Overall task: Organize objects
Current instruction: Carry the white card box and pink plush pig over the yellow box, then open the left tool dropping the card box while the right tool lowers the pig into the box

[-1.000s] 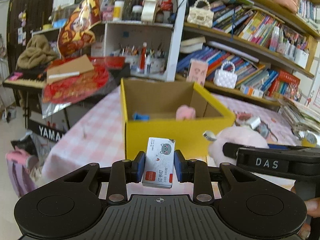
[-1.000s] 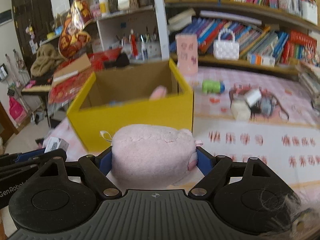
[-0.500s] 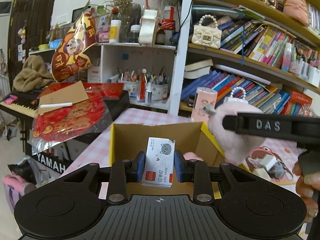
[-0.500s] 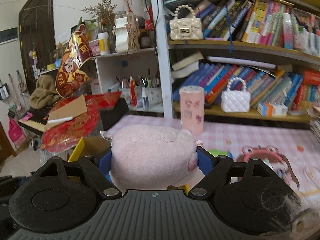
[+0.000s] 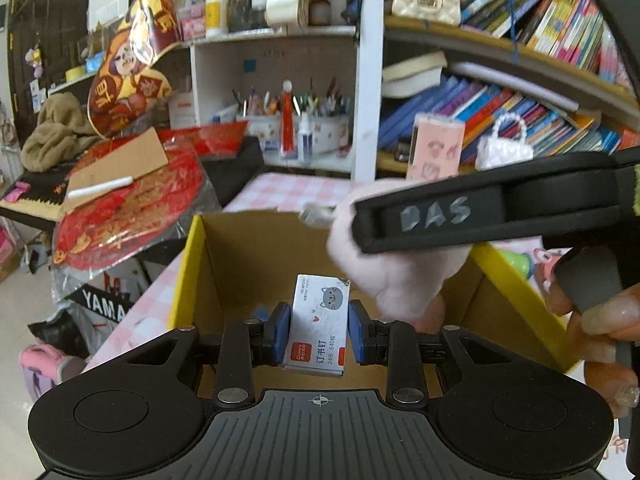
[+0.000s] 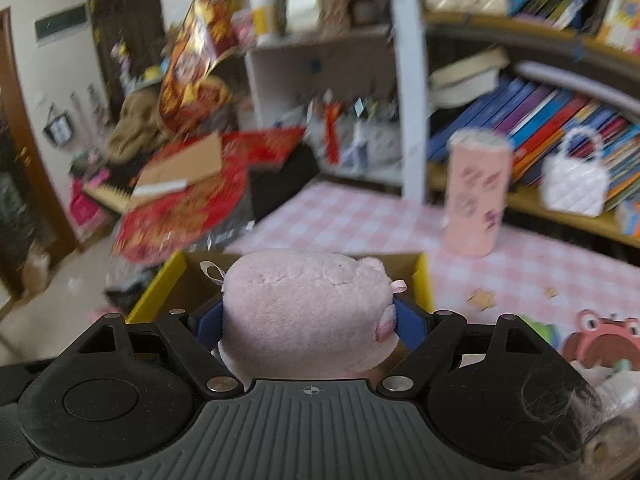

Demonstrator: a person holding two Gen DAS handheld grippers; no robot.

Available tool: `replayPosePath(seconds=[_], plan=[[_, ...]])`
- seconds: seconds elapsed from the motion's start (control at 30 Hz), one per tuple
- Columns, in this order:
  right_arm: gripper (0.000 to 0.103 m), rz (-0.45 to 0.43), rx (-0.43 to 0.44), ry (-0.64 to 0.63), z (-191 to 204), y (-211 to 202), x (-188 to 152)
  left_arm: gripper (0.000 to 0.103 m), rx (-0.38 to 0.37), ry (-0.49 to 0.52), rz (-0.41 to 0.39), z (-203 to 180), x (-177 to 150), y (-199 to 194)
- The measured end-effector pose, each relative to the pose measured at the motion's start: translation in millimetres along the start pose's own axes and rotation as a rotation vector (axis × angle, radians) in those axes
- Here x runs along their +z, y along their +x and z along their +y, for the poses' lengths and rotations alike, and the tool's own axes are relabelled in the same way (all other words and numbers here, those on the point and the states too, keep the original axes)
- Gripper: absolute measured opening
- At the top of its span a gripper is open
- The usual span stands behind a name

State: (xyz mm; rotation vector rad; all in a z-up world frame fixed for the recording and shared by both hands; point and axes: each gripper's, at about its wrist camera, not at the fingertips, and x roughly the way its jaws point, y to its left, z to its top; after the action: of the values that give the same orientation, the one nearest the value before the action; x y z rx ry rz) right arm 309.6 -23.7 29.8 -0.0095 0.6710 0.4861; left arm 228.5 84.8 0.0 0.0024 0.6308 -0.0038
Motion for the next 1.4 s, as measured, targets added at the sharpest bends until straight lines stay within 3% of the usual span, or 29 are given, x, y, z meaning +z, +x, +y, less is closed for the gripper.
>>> replayPosePath(seconds=[0.33, 0.7, 0.83, 1.07, 1.4], plan=[[0.085, 0.174, 0.048, -0.013, -5, 48, -2, 0.029, 0.044, 0.018, 0.08, -3, -4, 22], [0.088, 0.198, 0.053, -0.075, 3, 55, -1, 0.029, 0.05, -0.011, 0.096, -3, -7, 25], [0.09, 0.174, 0.044, -0.051, 2, 51, 0, 0.032, 0.048, -0.021, 0.059, -5, -3, 18], [0.094, 0.106, 0.06, 0.045, -5, 29, 2, 0.052, 0.037, -0.04, 0.0, 0, -1, -2], [0.095, -0.053, 0.013, 0.094, 1, -25, -1, 0.057, 0.03, -0.044, -0.075, 4, -7, -38]])
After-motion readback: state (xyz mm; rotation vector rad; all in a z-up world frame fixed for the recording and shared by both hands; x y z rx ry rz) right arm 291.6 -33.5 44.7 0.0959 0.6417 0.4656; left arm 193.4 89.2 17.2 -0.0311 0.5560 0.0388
